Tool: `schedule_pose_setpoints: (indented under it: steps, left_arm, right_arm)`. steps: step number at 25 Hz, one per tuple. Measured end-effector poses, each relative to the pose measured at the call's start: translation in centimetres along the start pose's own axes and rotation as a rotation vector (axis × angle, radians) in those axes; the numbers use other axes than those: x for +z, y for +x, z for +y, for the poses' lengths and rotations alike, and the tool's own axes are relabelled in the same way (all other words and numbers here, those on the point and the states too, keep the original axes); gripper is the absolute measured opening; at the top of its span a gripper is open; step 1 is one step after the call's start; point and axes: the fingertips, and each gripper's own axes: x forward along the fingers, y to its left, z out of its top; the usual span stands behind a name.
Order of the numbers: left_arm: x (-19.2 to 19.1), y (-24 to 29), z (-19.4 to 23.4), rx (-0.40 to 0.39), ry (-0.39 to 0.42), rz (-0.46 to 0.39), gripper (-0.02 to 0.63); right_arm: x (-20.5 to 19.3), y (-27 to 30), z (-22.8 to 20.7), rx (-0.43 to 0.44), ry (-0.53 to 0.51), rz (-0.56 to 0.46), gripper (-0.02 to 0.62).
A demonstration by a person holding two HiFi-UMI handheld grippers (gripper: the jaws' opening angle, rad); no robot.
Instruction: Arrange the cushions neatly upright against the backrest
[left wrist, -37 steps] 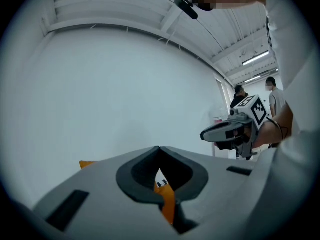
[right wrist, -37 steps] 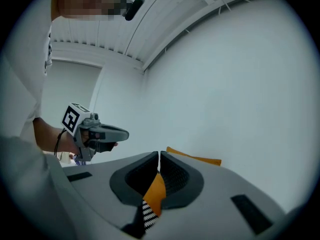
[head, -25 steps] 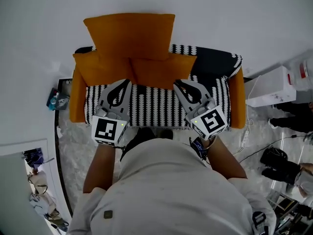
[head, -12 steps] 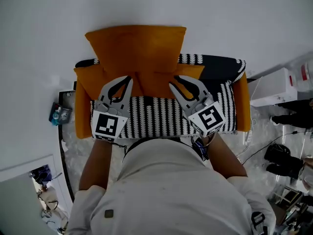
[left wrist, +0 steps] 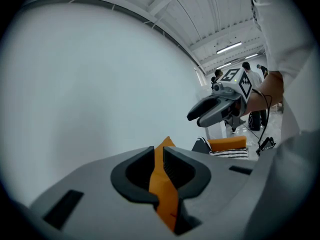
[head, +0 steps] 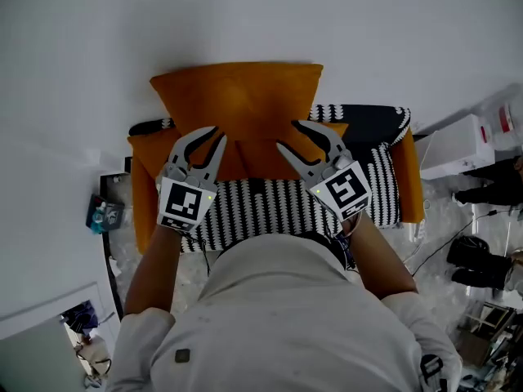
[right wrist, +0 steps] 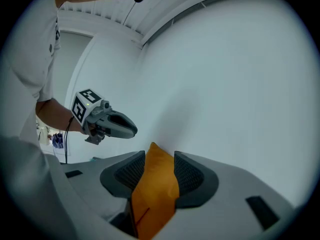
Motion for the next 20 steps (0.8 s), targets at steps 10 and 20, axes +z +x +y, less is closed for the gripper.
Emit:
schedule_pose_setpoints:
  steps: [10,20]
  left_arm:
    - [-3.4,4.2,5.1,-0.075,0.133,0.148,0.174]
    - [-8.7,10.7,10.8,-0.201,0.242,0.357,0.273]
  right_arm:
    - [-1.1,6.4,-4.2,0.086,-0.127,0.152,0.238]
    - [-8.0,12.7,-8.7,0.166,-0.367,0.477,0.273]
